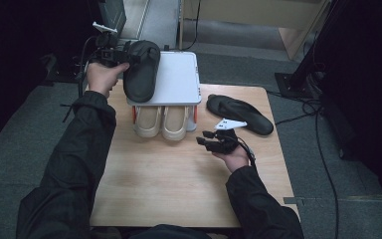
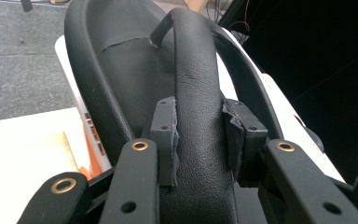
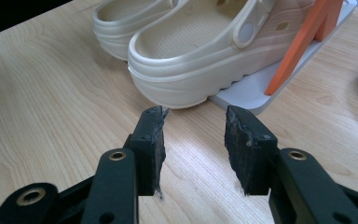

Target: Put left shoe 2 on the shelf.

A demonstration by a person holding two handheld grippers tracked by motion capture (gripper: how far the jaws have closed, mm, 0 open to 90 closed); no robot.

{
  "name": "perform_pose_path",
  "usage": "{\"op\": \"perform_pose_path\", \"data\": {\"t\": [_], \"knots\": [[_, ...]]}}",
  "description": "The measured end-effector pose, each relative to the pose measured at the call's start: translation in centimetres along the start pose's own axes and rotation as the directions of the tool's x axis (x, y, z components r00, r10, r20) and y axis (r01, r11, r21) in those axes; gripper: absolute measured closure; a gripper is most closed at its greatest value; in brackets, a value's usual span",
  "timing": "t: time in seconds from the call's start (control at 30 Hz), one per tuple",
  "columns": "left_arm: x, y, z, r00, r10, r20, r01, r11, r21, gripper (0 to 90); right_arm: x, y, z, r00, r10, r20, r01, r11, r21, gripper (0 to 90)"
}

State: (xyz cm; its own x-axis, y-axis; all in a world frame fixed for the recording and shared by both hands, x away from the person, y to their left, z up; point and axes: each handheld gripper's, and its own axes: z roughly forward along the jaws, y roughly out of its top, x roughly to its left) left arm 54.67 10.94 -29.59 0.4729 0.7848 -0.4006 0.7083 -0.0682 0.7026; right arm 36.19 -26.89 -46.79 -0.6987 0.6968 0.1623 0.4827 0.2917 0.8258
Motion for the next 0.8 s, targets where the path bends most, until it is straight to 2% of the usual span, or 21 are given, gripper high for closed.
{"op": "perform_pose_path", "data": {"t": [0.3, 0.37, 0.57, 0.7, 0.8], "knots": [[-0.6, -0.3, 2.1, 0.9999, 0.002, 0.012, -0.003, 0.9997, 0.025, 67.6, -0.3, -0.2, -0.6, 0.9998, 0.015, 0.011, -0.015, 1.0, -0.012, 58.0], [-0.4, -0.7, 2.5, 0.9998, -0.015, 0.016, 0.015, 0.9997, 0.018, 67.6, -0.4, -0.2, -0.6, 0.9998, 0.014, 0.015, -0.014, 1.0, -0.011, 58.0], [0.4, -1.3, 2.9, 0.9994, -0.03, 0.018, 0.03, 0.9992, 0.026, 67.3, -0.4, -0.2, -0.7, 0.9997, 0.017, 0.017, -0.017, 1.0, -0.007, 58.0], [0.6, -1.4, 2.8, 0.9999, -0.007, 0.012, 0.007, 0.9991, 0.042, 66.2, -0.4, -0.2, -0.7, 0.9998, 0.015, 0.016, -0.014, 1.0, -0.021, 58.0], [0.6, -1.4, 2.5, 0.9999, -0.003, 0.016, 0.003, 0.9995, 0.031, 59.1, -0.3, -0.1, -0.8, 0.9998, 0.011, 0.014, -0.01, 1.0, -0.029, 58.0]]}}
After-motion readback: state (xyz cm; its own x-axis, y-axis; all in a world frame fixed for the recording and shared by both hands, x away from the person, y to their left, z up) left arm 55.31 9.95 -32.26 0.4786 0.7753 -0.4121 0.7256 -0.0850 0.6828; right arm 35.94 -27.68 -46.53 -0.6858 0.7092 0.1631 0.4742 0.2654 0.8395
